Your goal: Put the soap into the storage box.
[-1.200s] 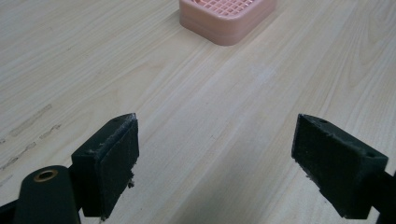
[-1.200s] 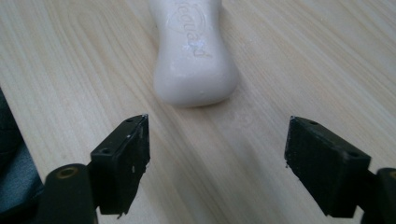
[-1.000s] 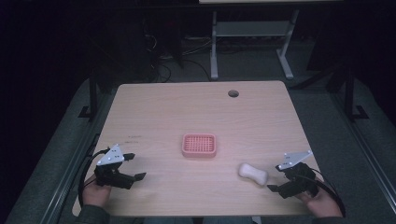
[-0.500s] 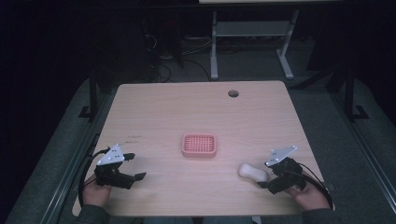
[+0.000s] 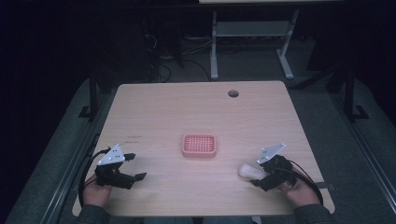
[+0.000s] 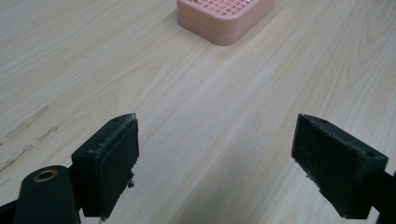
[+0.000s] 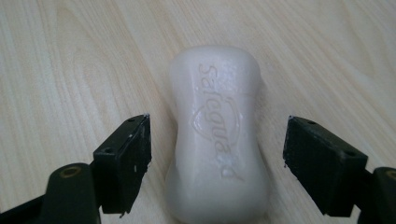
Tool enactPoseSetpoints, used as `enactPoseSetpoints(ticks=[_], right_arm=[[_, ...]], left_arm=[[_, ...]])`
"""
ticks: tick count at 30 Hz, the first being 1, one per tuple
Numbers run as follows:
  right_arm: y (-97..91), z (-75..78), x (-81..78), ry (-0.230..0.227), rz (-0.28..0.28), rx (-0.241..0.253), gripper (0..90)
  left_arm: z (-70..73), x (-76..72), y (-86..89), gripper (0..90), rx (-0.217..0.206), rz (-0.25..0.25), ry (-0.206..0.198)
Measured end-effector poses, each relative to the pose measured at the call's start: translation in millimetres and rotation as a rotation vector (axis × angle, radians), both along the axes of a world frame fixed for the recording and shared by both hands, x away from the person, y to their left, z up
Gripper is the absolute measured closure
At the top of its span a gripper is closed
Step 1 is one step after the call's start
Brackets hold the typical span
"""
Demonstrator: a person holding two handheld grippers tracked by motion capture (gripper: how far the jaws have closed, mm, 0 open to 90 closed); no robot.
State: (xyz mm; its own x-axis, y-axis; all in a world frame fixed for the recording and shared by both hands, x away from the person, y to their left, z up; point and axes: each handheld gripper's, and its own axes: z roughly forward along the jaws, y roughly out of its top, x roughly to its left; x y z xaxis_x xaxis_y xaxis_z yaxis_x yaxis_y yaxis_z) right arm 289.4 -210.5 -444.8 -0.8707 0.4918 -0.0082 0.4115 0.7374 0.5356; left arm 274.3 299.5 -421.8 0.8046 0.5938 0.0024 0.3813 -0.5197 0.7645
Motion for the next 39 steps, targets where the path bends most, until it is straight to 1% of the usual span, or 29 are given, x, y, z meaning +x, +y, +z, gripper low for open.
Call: enactPoseSetpoints(ticks=[5, 6, 9, 11, 12, 14, 19, 23, 24, 25, 26, 29, 32, 34, 39], right_arm=[[5.6, -3.8, 5.4, 0.009, 0.018, -0.008, 25.4], [7.6, -5.7, 8.0, 0.008, 0.026, -0.019, 27.1], [9.3, -7.3, 10.2, 0.015, 0.029, -0.030, 27.9], [10.6, -9.1, 11.4, 0.027, 0.028, -0.025, 29.0], [10.3, -10.8, 12.3, 0.031, 0.028, -0.030, 31.5], [10.1, -11.4, 12.4, 0.033, 0.027, -0.031, 31.4], [7.2, -11.2, 13.0, 0.037, 0.026, -0.015, 37.3], [7.6, -10.9, 13.7, 0.038, 0.030, -0.015, 39.4], [8.4, -10.4, 13.2, 0.037, 0.048, -0.013, 44.4], [8.4, -10.4, 13.2, 0.037, 0.048, -0.013, 44.4], [8.5, -10.2, 13.2, 0.033, 0.058, -0.012, 46.5], [8.8, -9.3, 13.2, 0.035, 0.058, -0.022, 47.3], [9.8, -8.9, 12.5, 0.041, 0.055, -0.022, 47.7], [9.9, -8.5, 12.3, 0.036, 0.057, -0.024, 47.8], [10.1, -7.1, 11.8, 0.036, 0.065, -0.014, 48.1]], left_arm=[[0.3, -0.3, 0.2, 14.8, -0.002, 0.000, 0.001], [0.3, -0.2, 0.4, 14.8, -0.003, 0.001, 0.001], [0.4, -0.2, 0.4, 14.8, -0.003, 0.001, 0.001], [0.3, -0.1, 0.2, 14.8, -0.002, 0.000, 0.000], [0.2, -0.1, 0.1, 14.8, 0.000, -0.001, -0.001], [0.3, 0.0, 0.0, 14.8, 0.001, -0.002, -0.001], [0.1, 0.3, -0.6, 14.8, 0.006, -0.007, 0.000], [0.0, 0.5, -0.7, 14.8, 0.006, -0.009, -0.001], [0.1, 0.5, -0.5, 14.8, 0.006, -0.009, -0.001], [0.1, 0.5, -0.5, 14.8, 0.006, -0.009, -0.001], [0.1, 0.4, -0.5, 14.8, 0.005, -0.008, 0.000], [0.2, 0.3, -0.5, 14.8, 0.002, -0.007, -0.002], [0.3, 0.0, -0.3, 14.8, 0.000, -0.003, 0.000], [0.5, -0.1, 0.0, 14.8, -0.003, -0.001, 0.000], [0.7, -0.2, 0.1, 14.8, -0.004, 0.000, 0.000]])
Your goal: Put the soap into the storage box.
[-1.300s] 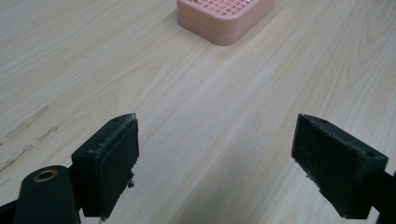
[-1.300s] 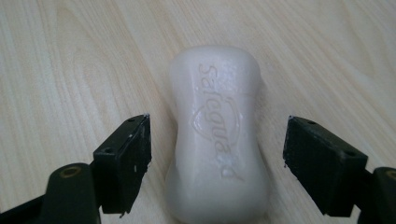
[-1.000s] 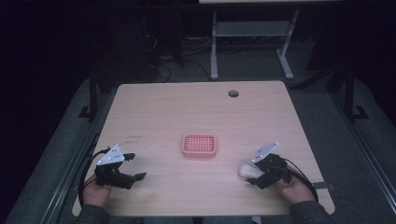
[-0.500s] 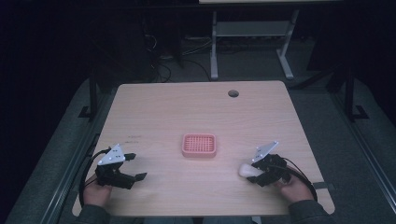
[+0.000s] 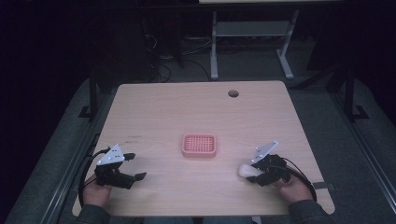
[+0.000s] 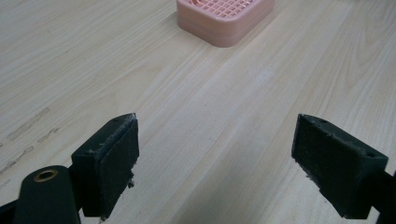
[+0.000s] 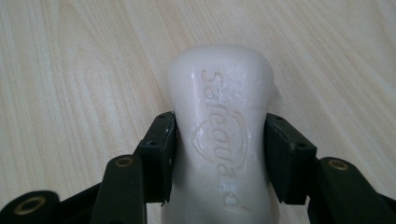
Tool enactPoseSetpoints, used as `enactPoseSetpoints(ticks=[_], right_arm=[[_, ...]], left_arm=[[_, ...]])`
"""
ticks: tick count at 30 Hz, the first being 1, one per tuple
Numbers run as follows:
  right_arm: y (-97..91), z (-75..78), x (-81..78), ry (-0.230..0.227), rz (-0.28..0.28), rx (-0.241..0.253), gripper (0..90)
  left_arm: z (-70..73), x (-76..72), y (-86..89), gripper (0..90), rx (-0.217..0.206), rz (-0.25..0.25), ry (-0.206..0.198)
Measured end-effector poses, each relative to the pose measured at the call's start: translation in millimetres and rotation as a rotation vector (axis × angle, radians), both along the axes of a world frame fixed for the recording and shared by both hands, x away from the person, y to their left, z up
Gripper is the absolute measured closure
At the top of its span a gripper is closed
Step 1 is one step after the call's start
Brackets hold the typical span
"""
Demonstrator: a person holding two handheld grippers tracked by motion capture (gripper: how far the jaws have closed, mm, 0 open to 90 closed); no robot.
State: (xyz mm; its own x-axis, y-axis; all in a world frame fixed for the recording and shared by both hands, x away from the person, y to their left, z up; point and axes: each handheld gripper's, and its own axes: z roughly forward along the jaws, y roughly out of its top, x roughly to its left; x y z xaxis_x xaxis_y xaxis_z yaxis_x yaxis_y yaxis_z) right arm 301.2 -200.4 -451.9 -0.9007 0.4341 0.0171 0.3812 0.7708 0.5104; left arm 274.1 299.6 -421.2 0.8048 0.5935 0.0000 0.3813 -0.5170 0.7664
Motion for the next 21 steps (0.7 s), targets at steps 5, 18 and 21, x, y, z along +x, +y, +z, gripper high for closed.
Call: enactPoseSetpoints(ticks=[5, 18, 21], right_arm=[[1.1, 1.9, -0.6, -0.003, 0.009, 0.009, 48.3], [4.6, 12.1, -0.5, -0.014, 0.020, 0.036, 48.4], [7.7, 11.8, 2.0, -0.018, 0.029, 0.030, 48.4]], left_arm=[[0.4, 0.0, 0.6, 14.8, 0.001, -0.002, -0.004], [0.5, -0.3, 0.7, 14.8, -0.001, 0.001, -0.005], [0.5, -0.1, 1.0, 14.8, -0.003, 0.001, -0.007]])
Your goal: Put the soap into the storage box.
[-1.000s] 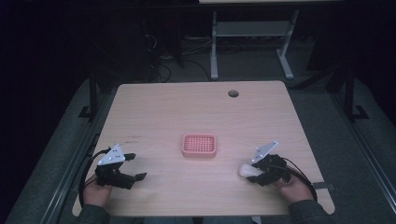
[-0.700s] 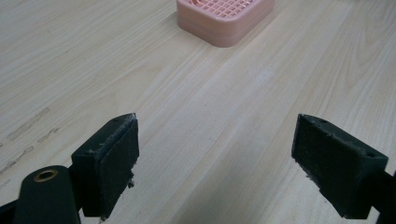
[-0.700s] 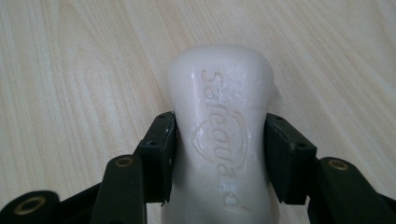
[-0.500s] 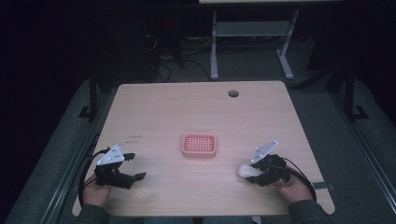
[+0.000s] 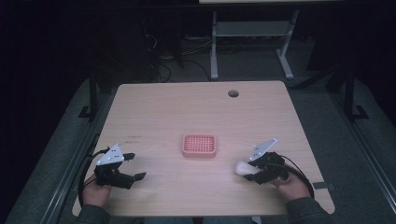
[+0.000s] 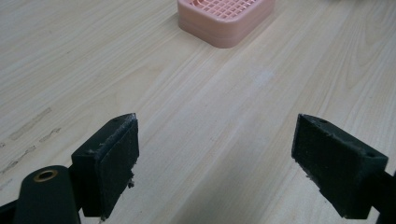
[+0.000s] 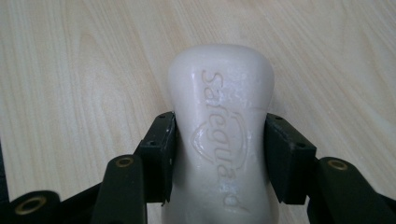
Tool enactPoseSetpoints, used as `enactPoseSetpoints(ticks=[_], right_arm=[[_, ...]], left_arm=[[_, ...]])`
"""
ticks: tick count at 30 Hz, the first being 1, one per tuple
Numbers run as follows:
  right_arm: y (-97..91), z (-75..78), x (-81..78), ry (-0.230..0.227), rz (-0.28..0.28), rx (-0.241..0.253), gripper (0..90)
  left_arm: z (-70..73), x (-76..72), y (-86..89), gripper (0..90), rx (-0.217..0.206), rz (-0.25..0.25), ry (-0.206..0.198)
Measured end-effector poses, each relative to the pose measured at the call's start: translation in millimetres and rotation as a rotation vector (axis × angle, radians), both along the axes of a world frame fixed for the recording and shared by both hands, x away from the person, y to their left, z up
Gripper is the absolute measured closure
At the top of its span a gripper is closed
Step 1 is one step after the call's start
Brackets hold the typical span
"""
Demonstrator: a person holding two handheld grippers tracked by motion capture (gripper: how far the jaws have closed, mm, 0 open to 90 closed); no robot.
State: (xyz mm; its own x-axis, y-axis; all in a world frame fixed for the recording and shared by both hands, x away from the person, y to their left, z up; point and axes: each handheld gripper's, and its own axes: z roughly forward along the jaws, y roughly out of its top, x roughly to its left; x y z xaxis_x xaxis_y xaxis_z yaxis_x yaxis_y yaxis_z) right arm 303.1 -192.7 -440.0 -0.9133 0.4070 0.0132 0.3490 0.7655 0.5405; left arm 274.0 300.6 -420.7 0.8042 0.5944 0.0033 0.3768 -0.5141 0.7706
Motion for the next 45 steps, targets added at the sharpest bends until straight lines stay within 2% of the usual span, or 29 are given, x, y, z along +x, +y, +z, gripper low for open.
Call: enactPoseSetpoints(ticks=[18, 23, 45], right_arm=[[7.0, 5.8, 9.1, 0.019, 0.005, 0.017, 48.3], [6.9, 10.3, 14.5, 0.010, 0.015, 0.016, 48.4], [24.9, 23.3, 38.1, 0.033, 0.073, 0.006, 48.4]], left_arm=[[0.2, -0.4, 0.0, 14.8, -0.001, 0.000, -0.001], [0.3, -0.5, 0.1, 14.8, -0.005, 0.002, 0.001], [0.7, -0.5, 1.2, 14.8, -0.007, 0.002, 0.002]])
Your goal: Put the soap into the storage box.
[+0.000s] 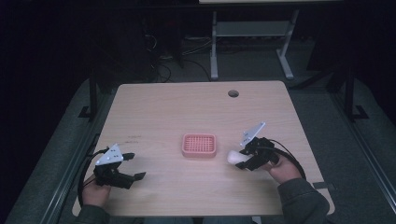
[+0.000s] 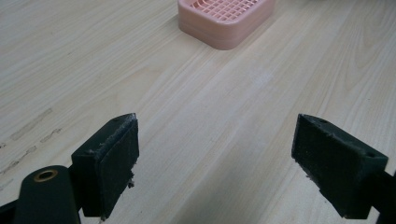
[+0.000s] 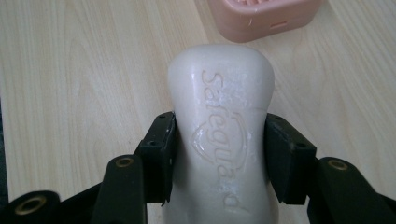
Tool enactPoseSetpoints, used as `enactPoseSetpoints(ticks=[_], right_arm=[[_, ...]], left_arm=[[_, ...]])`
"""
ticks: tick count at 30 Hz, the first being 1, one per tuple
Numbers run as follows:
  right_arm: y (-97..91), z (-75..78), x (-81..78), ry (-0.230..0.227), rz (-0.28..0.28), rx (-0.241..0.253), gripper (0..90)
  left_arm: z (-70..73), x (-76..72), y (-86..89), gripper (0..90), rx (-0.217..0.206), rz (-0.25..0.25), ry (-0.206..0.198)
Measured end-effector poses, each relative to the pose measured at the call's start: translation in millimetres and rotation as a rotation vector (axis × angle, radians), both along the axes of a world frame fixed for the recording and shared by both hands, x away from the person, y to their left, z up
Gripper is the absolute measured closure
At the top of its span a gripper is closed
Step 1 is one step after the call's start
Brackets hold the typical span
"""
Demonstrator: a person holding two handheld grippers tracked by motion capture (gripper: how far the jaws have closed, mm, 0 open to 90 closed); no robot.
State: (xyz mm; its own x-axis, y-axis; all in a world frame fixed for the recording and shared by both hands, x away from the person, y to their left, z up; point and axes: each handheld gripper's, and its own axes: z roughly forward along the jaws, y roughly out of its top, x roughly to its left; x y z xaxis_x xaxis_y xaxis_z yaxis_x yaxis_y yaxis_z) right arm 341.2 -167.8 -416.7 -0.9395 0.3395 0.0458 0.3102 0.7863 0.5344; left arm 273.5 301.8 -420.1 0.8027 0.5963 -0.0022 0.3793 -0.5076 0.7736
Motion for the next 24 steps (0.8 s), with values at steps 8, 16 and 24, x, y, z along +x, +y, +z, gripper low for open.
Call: enactPoseSetpoints(ticks=[8, 16, 24], right_arm=[[9.0, 4.4, 8.1, -0.002, 0.022, -0.008, 48.3], [15.8, 11.9, 15.6, -0.011, 0.029, -0.013, 48.4], [25.7, 16.4, 23.5, -0.012, 0.049, -0.013, 48.3]], left_arm=[[-0.1, 0.1, -0.3, 14.8, -0.001, -0.001, 0.000], [0.2, 0.3, 0.0, 14.8, -0.001, -0.001, -0.003], [0.4, 0.6, 0.5, 14.8, -0.004, 0.001, -0.003]])
